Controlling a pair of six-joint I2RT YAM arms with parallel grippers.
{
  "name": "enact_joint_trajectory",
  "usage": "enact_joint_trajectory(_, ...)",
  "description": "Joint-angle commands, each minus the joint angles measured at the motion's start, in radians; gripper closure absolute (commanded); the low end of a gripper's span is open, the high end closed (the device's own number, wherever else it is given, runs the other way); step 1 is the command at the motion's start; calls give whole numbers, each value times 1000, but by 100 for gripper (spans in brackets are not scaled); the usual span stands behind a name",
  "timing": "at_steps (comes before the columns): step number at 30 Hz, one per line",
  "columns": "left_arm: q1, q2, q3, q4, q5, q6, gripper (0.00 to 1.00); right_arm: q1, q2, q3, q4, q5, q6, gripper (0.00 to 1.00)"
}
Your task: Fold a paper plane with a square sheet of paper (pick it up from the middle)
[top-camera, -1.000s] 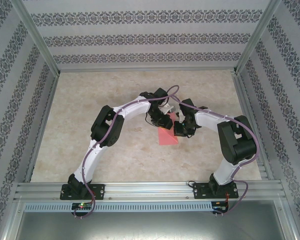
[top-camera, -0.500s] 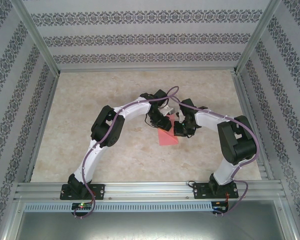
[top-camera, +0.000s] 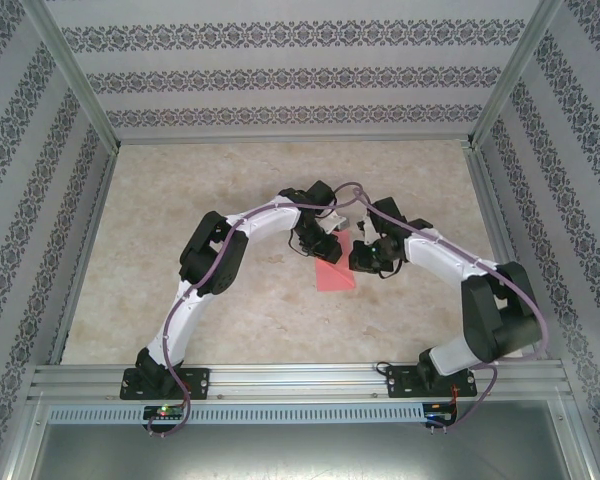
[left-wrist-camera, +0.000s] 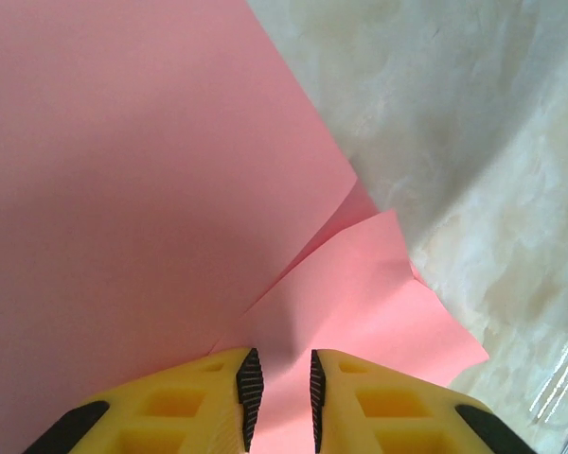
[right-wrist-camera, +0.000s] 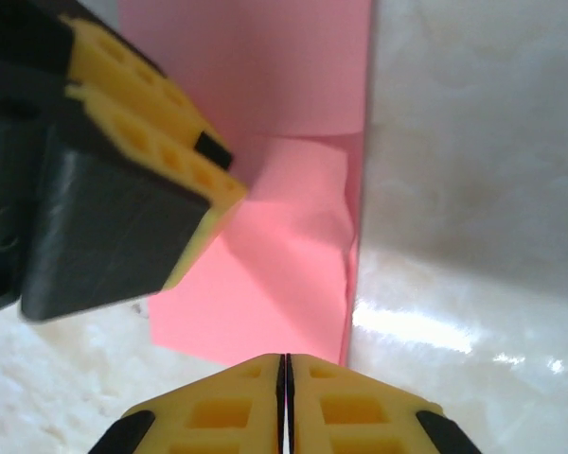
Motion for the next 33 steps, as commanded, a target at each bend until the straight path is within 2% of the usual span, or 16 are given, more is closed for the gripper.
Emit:
enact_joint_trajectory(1, -8, 64, -59, -77, -157, 20, 73, 20, -22, -56, 44, -79, 64, 91)
enact_joint_trajectory(7, -8, 66, -63, -68, -145, 16, 72, 18, 48, -66, 140, -125, 92, 95)
enact_joint_trajectory(19, -8, 65, -68, -69, -149, 27, 72, -8, 161, -68, 189, -149, 72, 97)
enact_joint_trajectory(33, -4, 73, -74, -77, -170, 47, 72, -13, 148, -152, 149, -65, 67, 97)
